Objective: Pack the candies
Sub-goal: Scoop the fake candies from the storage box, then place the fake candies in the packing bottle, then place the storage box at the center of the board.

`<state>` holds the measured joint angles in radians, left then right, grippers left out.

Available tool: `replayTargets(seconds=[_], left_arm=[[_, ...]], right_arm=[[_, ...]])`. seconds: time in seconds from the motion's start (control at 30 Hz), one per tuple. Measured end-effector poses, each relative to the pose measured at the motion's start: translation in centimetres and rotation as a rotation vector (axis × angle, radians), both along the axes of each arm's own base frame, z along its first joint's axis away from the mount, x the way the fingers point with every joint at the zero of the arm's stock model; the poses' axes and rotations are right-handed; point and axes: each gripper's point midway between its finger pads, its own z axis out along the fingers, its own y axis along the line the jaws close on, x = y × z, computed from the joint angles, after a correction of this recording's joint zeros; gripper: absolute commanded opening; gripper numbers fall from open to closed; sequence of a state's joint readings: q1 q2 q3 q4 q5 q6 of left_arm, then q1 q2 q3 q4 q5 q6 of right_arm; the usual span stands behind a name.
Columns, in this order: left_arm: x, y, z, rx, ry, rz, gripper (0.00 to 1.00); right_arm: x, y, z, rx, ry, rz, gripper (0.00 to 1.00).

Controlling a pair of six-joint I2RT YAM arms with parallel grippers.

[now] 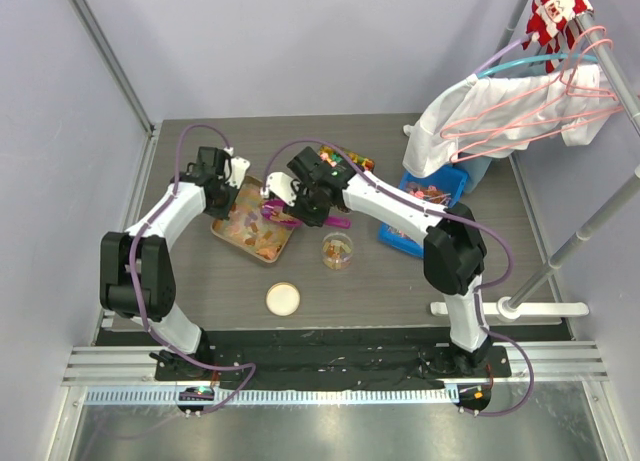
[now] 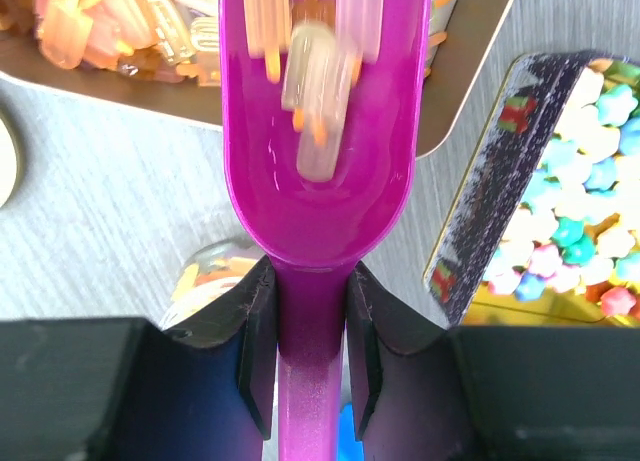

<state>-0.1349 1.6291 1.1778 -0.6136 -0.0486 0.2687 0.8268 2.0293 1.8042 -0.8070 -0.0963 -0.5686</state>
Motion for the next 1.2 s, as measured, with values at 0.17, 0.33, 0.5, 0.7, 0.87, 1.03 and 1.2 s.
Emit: replayTargets(seconds=[0.17, 0.33, 0.5, 0.7, 0.87, 1.03, 1.2], left_arm=[[0.0, 0.0, -0.2, -0.002, 0.004, 0.000, 0.00], [0.0, -0.2, -0.4, -0.011, 0.010, -0.005, 0.00], [0.0, -0.4, -0.5, -0.025, 0.013, -0.009, 0.00], [0.5, -0.1, -0.8, -0.054, 0.025, 0.002, 0.00], [1.3, 1.5, -0.4, -0.078, 0.019, 0.045, 0.00], [3.7, 4.6, 0.8, -0.090, -0.015, 0.115, 0.00], [5.6, 7.6, 1.1, -0.080, -0.032, 0.169, 0.00]], right_arm=[[-0.3, -0.9, 1.0, 0.040, 0.010, -0.018, 0.01], [-0.9, -2.6, 2.4, 0.067, 0.003, -0.035, 0.01], [-1.8, -5.1, 4.7, 0.062, -0.035, -0.034, 0.01], [-4.3, -9.8, 5.5, -0.054, -0.057, -0.008, 0.01], [-5.8, -13.9, 4.4, -0.192, -0.040, -0.001, 0.01], [-6.2, -17.6, 3.2, -0.310, -0.027, -0.005, 0.01], [-5.7, -19.3, 3.4, -0.390, -0.052, 0.005, 0.01]])
